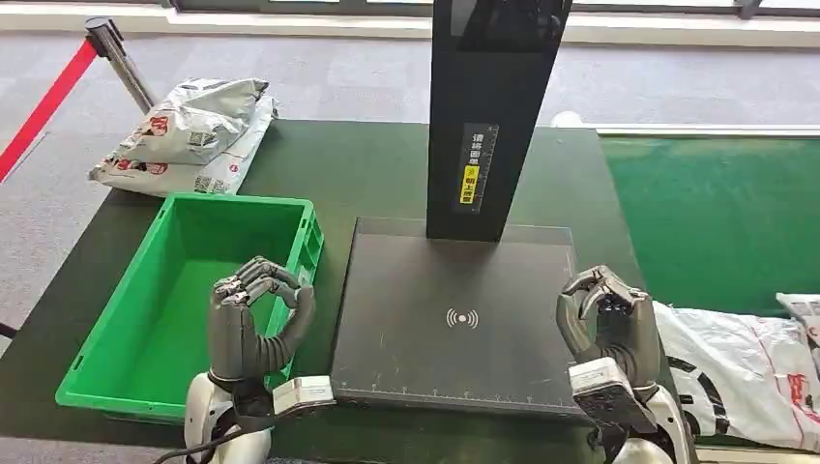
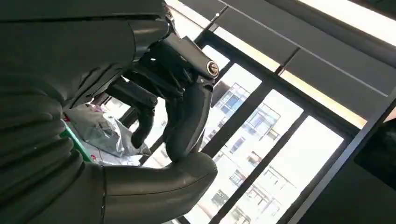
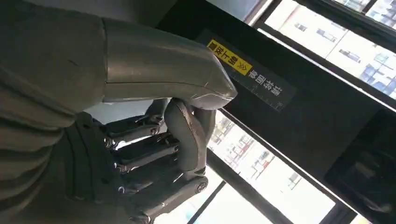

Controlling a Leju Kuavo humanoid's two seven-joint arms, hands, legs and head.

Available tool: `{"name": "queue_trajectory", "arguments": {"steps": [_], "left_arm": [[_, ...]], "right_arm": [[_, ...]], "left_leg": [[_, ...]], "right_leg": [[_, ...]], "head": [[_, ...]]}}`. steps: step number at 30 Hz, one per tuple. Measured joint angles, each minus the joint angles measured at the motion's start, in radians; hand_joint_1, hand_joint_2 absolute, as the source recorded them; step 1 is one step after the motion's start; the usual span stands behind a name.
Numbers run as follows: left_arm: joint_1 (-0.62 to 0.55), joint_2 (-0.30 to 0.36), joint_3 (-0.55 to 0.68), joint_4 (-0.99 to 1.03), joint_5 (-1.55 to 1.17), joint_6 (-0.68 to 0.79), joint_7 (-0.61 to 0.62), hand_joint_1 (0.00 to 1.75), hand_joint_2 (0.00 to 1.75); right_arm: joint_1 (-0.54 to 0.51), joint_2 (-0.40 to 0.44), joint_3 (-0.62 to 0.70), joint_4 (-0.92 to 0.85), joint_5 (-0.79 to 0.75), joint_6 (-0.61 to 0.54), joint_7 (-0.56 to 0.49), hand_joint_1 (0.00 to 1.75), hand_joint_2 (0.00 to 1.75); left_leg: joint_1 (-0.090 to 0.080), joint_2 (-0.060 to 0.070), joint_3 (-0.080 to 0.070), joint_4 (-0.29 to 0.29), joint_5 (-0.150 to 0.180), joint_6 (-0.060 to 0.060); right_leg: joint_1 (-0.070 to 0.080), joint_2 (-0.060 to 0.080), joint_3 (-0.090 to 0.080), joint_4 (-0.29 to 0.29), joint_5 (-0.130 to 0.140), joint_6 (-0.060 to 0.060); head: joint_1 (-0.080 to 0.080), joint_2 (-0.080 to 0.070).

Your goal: Moved the parcel from conveyor to table for the left to box.

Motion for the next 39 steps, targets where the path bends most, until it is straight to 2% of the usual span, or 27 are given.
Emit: {"name": "queue_trajectory", "arguments": {"steps": [1,2,3,5,6,7,8,16,20,26,39], "left_arm": [[0.002,-0.002,-0.001,0.0,0.001,0.001,-0.001,0.0,1.75],[0.002,-0.002,-0.002,0.0,0.001,0.002,-0.001,0.0,1.75],[0.003,-0.002,-0.002,0.0,0.002,0.003,-0.002,0.0,0.0],[0.003,-0.002,-0.003,0.0,0.01,0.01,-0.006,0.0,0.0],[0.005,-0.002,-0.003,-0.001,0.035,0.026,-0.017,0.0,1.75],[0.007,-0.002,-0.003,-0.003,0.064,0.044,-0.029,0.0,1.75],[0.01,-0.002,-0.003,-0.009,0.105,0.061,-0.044,0.0,0.0],[0.027,-0.01,0.014,-0.049,0.446,0.083,-0.155,0.0,0.0],[0.019,-0.019,0.029,-0.051,0.552,0.061,-0.144,0.0,0.0],[-0.011,-0.027,0.039,-0.042,0.597,0.015,-0.103,0.0,0.0],[-0.049,-0.013,0.064,-0.005,0.716,-0.04,-0.168,0.0,0.0]], "right_arm": [[0.0,0.001,0.0,0.0,0.0,-0.001,0.0,0.0,1.75],[0.0,0.002,0.0,0.0,-0.001,-0.001,0.001,0.0,1.75],[0.0,0.002,0.0,0.0,-0.001,-0.001,0.002,0.0,1.75],[0.0,0.003,0.0,0.0,0.0,-0.003,0.003,0.0,1.75],[0.0,0.003,0.0,0.0,0.001,-0.01,0.004,0.0,1.75],[0.001,0.004,0.0,0.0,0.0,-0.021,0.004,0.0,1.75],[0.002,0.005,0.0,-0.001,-0.008,-0.034,0.0,0.0,1.75],[0.04,0.021,-0.002,-0.036,-0.101,-0.08,-0.04,0.0,1.75],[0.052,0.028,-0.006,-0.045,-0.127,-0.086,-0.054,0.0,1.75],[0.054,0.031,-0.01,-0.044,-0.141,-0.097,-0.06,0.0,1.75],[0.043,0.031,-0.01,-0.024,-0.179,-0.123,-0.067,0.0,1.75]], "left_leg": [[0.0,0.0,0.0,0.0,0.0,0.0],[0.0,0.0,0.0,0.0,0.0,0.0],[0.0,0.0,0.0,0.0,0.0,0.0],[0.0,0.0,0.0,0.0,0.0,0.0],[0.0,0.0,0.0,0.0,0.0,0.0],[0.0,0.0,0.0,0.0,0.0,0.0],[0.0,0.0,0.0,0.0,0.0,0.0],[0.0,0.0,0.0,0.0,-0.001,-0.001],[0.0,0.0,0.0,0.0,-0.001,-0.001],[0.0,0.0,0.0,0.0,-0.001,-0.001],[0.0,0.0,0.0,0.0,-0.001,-0.001]], "right_leg": [[0.0,0.0,0.0,0.0,0.0,0.0],[0.0,0.0,0.0,0.0,0.0,0.0],[0.0,0.0,0.0,0.0,0.0,0.0],[0.0,0.0,0.0,0.0,0.0,0.0],[0.0,0.0,0.0,0.0,0.0,0.0],[0.0,0.0,0.0,0.0,0.0,0.0],[0.0,0.0,0.0,0.0,0.0,0.0],[0.0,0.0,0.0,0.0,-0.001,0.0],[0.0,0.0,0.0,0.0,-0.001,0.0],[0.0,0.0,0.0,0.0,-0.001,0.0],[0.0,0.0,0.0,0.0,-0.002,0.0]], "head": [[0.0,0.0],[0.0,0.0],[0.0,0.0],[0.0,0.0],[0.0,0.0],[0.0,0.0],[0.0,0.0],[0.0,0.0],[0.0,0.0],[0.0,0.0],[0.0,0.0]]}}
